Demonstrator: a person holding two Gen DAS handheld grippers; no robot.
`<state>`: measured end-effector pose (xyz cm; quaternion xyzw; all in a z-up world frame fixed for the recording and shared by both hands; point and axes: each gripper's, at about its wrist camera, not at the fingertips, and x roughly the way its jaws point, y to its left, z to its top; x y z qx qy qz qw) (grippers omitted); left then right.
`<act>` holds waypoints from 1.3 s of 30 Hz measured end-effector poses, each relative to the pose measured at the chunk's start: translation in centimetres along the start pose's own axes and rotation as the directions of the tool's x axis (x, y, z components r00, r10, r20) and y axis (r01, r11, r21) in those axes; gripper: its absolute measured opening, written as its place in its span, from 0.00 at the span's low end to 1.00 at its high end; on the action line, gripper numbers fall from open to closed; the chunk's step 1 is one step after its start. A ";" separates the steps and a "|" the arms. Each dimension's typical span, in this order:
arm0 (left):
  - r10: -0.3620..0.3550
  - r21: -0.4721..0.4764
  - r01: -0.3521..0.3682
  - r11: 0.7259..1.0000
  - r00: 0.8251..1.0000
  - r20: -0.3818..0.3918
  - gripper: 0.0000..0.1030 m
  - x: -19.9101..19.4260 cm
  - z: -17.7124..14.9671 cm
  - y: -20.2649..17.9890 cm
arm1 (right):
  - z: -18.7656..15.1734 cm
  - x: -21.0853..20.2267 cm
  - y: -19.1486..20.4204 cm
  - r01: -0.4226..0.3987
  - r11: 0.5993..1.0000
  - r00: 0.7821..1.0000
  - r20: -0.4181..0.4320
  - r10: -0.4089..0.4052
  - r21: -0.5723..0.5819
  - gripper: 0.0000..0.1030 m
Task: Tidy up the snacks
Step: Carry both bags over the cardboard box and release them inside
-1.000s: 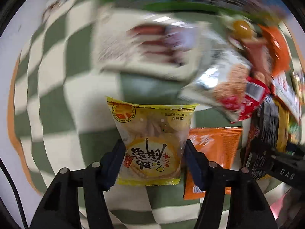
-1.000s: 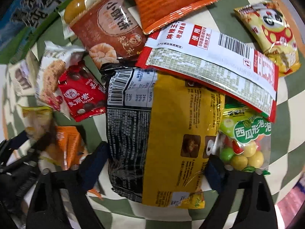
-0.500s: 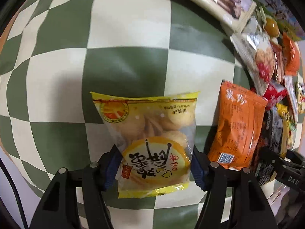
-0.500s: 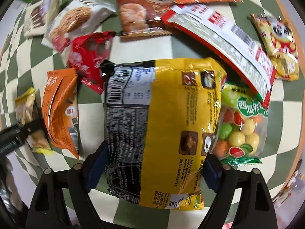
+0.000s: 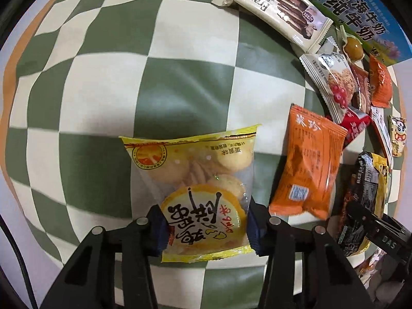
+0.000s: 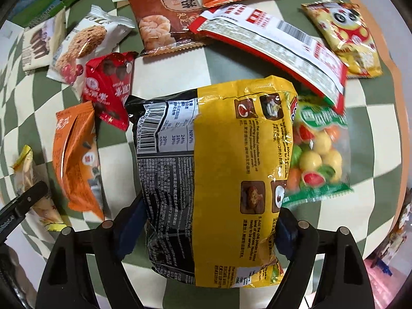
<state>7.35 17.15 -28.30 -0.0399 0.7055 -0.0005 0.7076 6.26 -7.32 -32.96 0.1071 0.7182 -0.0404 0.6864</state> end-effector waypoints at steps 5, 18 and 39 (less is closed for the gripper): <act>-0.053 -0.012 0.053 0.999 0.998 0.023 0.43 -4.8 -2.4 -0.4 | -0.8 -2.3 -1.1 -0.092 0.996 0.995 0.036 0.092 -0.005 0.83; -0.240 0.091 0.226 0.970 0.948 0.208 0.43 -19.9 15.1 -10.1 | 10.1 -20.0 0.6 -0.359 0.919 0.901 0.197 0.387 -0.163 0.84; -0.085 0.068 0.085 0.994 0.996 -0.009 0.44 -8.1 41.6 -18.0 | 42.6 -13.6 4.1 -0.248 0.946 0.958 0.092 0.271 -0.209 0.84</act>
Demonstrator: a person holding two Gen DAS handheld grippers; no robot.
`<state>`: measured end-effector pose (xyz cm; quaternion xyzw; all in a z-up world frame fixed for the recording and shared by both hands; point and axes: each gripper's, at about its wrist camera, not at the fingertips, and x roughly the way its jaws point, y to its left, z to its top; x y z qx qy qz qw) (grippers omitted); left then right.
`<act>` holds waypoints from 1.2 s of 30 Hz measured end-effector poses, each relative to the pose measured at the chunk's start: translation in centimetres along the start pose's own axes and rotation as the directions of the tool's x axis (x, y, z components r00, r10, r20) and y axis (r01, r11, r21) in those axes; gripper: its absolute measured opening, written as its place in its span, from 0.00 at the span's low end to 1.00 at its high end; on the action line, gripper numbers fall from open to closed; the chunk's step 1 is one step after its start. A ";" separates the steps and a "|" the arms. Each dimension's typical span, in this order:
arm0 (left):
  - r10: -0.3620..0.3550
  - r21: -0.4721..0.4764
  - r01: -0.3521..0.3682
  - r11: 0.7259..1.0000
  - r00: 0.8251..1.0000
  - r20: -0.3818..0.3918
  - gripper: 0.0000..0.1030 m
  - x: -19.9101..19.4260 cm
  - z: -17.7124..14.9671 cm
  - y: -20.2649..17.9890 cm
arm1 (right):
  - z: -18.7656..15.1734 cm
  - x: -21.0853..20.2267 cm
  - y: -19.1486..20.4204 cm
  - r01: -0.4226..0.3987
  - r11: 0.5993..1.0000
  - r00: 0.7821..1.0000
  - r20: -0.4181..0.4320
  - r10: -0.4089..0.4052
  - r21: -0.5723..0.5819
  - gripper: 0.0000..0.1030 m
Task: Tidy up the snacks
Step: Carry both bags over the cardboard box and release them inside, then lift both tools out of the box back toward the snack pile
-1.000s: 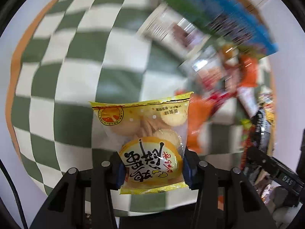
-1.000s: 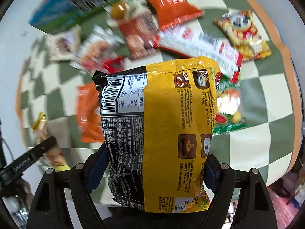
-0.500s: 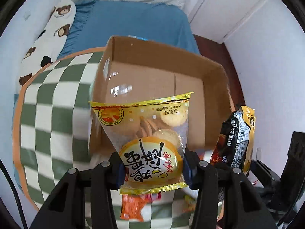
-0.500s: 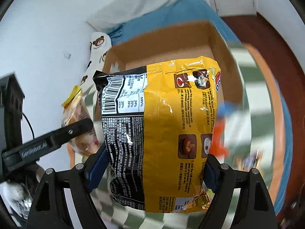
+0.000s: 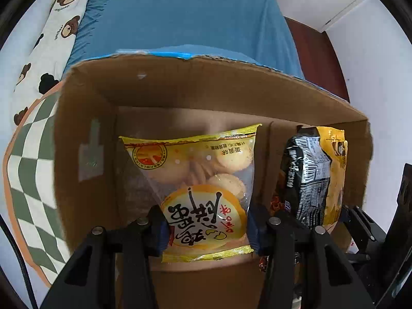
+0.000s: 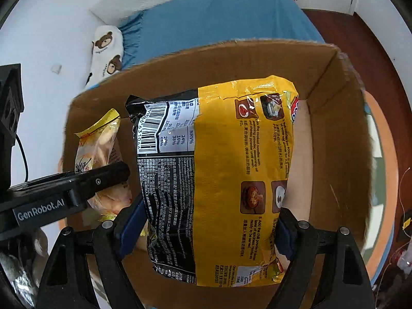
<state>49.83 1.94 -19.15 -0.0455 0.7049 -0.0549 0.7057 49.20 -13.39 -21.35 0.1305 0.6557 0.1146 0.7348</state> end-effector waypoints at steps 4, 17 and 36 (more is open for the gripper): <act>0.009 0.003 -0.009 1.000 1.000 -0.001 0.51 1.0 0.6 -0.8 | 1.5 2.3 -0.9 0.005 1.000 1.000 -0.028 -0.005 -0.006 0.84; 0.031 0.014 -0.033 0.999 0.996 0.082 0.91 -0.3 -1.1 -1.9 | 0.2 1.8 -3.9 0.095 0.995 0.995 0.005 -0.095 -0.031 0.96; 0.078 0.023 -0.093 0.995 0.921 0.381 0.91 -9.6 -11.8 -2.4 | -9.2 -10.0 -1.3 0.199 0.978 0.940 0.293 -0.174 -0.058 0.96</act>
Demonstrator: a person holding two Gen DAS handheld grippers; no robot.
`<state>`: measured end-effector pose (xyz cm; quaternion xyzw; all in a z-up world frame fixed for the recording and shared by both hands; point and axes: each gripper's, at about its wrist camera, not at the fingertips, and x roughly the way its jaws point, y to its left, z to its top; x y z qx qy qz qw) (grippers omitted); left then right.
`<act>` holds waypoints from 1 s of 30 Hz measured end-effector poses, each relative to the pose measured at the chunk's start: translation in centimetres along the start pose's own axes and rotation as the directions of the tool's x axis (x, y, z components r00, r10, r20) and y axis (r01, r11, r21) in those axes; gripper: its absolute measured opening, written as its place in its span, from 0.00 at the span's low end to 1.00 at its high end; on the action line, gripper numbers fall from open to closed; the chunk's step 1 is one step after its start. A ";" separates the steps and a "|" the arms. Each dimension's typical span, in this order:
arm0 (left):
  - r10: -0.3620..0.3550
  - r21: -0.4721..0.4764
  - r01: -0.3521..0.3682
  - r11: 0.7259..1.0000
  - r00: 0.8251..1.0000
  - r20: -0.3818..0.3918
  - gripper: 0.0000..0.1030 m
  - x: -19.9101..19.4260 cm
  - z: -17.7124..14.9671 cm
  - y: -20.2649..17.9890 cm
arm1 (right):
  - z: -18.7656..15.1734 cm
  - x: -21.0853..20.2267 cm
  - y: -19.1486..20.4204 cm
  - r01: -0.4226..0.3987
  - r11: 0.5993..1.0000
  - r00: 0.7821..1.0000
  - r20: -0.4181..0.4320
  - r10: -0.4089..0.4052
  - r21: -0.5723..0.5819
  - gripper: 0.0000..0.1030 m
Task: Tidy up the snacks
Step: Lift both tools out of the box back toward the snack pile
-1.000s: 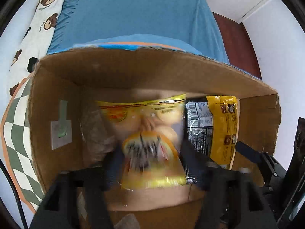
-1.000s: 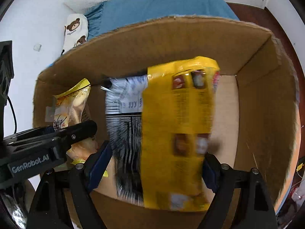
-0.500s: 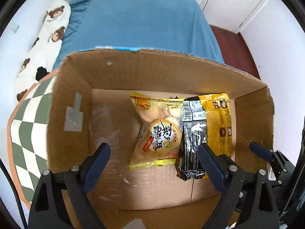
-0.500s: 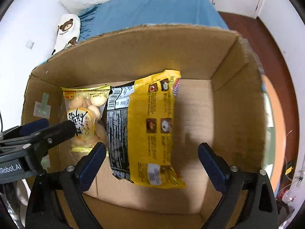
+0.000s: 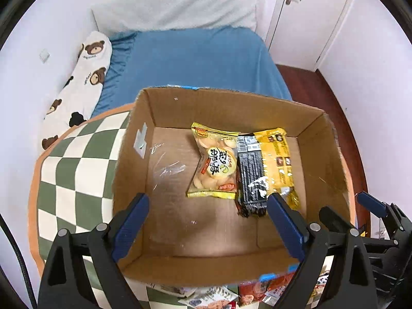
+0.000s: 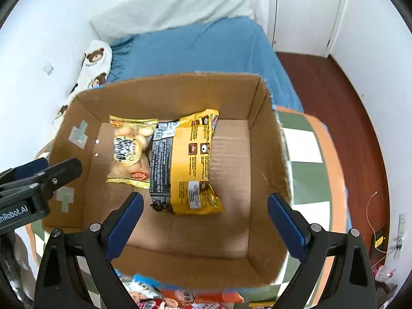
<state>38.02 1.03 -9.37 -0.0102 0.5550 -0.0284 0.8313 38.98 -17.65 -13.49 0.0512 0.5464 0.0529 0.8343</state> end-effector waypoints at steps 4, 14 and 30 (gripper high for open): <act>-0.001 0.010 0.001 1.000 0.998 0.055 0.91 -3.1 -1.7 -0.3 | -1.3 -3.0 0.3 0.001 1.000 0.998 0.057 0.000 -0.010 0.96; 0.007 0.030 -0.012 0.999 0.989 0.150 0.91 -9.1 -5.4 -0.8 | -4.3 -9.8 1.1 -0.006 1.000 0.986 0.167 0.009 -0.019 0.96; 0.033 0.082 -0.024 0.996 0.994 -0.107 0.91 -3.7 -17.9 0.6 | -14.5 -6.9 -0.4 -0.038 0.999 0.997 -0.073 0.037 -0.015 0.96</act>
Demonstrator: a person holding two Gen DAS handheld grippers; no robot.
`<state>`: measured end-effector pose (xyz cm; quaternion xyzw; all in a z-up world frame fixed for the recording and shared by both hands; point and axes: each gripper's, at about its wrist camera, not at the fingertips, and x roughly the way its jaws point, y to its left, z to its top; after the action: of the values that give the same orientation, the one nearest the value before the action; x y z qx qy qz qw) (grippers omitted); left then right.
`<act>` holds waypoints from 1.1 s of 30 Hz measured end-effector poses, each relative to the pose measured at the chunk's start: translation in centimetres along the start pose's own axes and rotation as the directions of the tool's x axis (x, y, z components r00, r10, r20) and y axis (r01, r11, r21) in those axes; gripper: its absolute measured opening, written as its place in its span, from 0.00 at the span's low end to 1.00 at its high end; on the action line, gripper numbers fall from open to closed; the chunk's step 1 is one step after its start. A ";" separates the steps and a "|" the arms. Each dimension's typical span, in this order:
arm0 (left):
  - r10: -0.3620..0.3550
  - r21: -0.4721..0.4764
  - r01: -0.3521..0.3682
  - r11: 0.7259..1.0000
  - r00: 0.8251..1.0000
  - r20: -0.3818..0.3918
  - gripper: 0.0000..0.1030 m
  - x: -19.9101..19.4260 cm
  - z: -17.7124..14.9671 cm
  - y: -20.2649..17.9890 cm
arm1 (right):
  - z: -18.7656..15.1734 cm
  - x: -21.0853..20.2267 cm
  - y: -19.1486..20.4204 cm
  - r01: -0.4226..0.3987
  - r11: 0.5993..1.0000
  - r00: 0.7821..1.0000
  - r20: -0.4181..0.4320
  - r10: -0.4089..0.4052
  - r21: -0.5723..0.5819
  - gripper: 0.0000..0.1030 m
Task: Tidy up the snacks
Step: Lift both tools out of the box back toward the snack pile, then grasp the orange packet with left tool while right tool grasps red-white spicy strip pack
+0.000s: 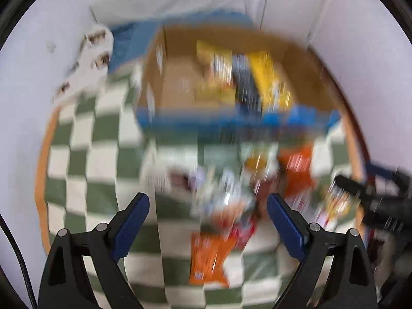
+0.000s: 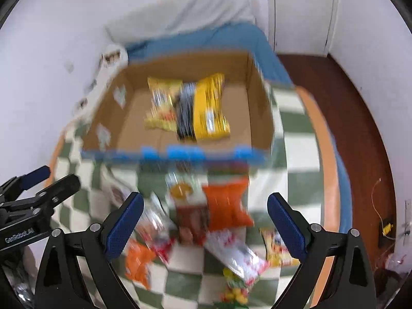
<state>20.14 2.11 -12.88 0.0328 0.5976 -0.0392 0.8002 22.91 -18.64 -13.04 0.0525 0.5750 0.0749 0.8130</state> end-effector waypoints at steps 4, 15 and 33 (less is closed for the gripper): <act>0.012 0.054 -0.001 0.999 0.980 -0.200 0.91 6.4 -5.2 -0.8 | -3.2 5.8 -1.1 0.055 0.995 0.984 -0.167 -0.068 -0.080 0.95; -0.034 -0.004 0.035 0.999 0.914 -0.404 0.91 13.8 -10.2 -2.0 | -7.5 15.9 -2.3 0.068 0.968 0.915 -0.371 -0.157 -0.243 0.63; -0.044 -0.066 0.017 0.998 0.905 -0.423 0.91 15.2 -12.6 -1.1 | -12.1 16.2 0.0 -0.120 0.928 0.853 -0.515 -0.086 -0.354 0.84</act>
<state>12.26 1.93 -31.01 0.0066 0.7585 -0.0254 0.6511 16.86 -15.67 -32.11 -0.1200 0.7481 0.2016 0.6207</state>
